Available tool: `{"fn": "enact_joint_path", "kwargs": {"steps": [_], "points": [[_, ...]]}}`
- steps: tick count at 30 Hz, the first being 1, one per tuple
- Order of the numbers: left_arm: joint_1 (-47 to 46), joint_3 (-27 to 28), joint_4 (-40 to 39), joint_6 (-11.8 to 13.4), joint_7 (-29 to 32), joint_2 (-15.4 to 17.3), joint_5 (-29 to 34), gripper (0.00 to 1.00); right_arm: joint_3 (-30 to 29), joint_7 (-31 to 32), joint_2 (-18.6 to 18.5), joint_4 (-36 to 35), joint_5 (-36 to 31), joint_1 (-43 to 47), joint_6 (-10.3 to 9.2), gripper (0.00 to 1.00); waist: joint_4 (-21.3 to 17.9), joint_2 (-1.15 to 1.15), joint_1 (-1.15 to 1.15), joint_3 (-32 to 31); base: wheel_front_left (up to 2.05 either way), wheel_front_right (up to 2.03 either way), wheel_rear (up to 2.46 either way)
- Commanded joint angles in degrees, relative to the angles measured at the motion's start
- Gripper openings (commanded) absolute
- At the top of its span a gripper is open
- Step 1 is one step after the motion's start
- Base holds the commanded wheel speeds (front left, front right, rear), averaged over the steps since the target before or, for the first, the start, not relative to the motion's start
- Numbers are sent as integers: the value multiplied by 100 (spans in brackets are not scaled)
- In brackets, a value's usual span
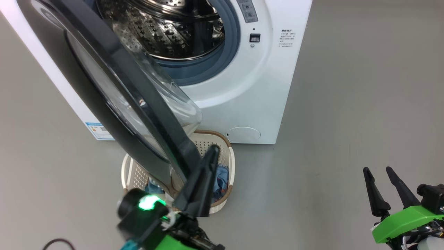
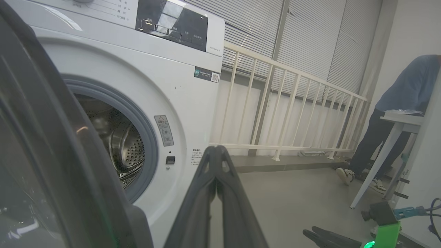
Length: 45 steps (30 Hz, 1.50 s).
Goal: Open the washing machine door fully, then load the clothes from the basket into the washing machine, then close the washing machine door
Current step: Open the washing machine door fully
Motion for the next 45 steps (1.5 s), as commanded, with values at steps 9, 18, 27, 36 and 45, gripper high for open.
{"fn": "enact_joint_path", "kwargs": {"steps": [9, 18, 27, 36, 45], "points": [[-653, -195, 1067, -9, -34, 22, -533, 0, 190, -70, -76, -127, -29, -114, 10, 100, -64, 0, 0, 54, 0, 0, 0], [-904, -249, 1685, 72, -35, 22, -771, 0, 179, -70, -75, -175, -11, -160, 10, 100, -75, 0, 0, 124, 0, 0, 0], [-927, -119, 1913, 110, -35, 22, -864, 0, 149, -70, -73, -224, -15, -175, 10, 100, -25, 0, 0, 135, 0, 0, 0], [-870, -11, 2020, 108, -36, 22, -853, 0, 143, -70, -83, -283, -27, -184, 10, 100, 57, 0, 0, 145, 0, 0, 0], [-765, 139, 2018, 106, -36, 22, -809, 0, 144, -70, -96, -305, -30, -162, 10, 100, 204, 0, 0, 147, 0, 0, 0]]}}
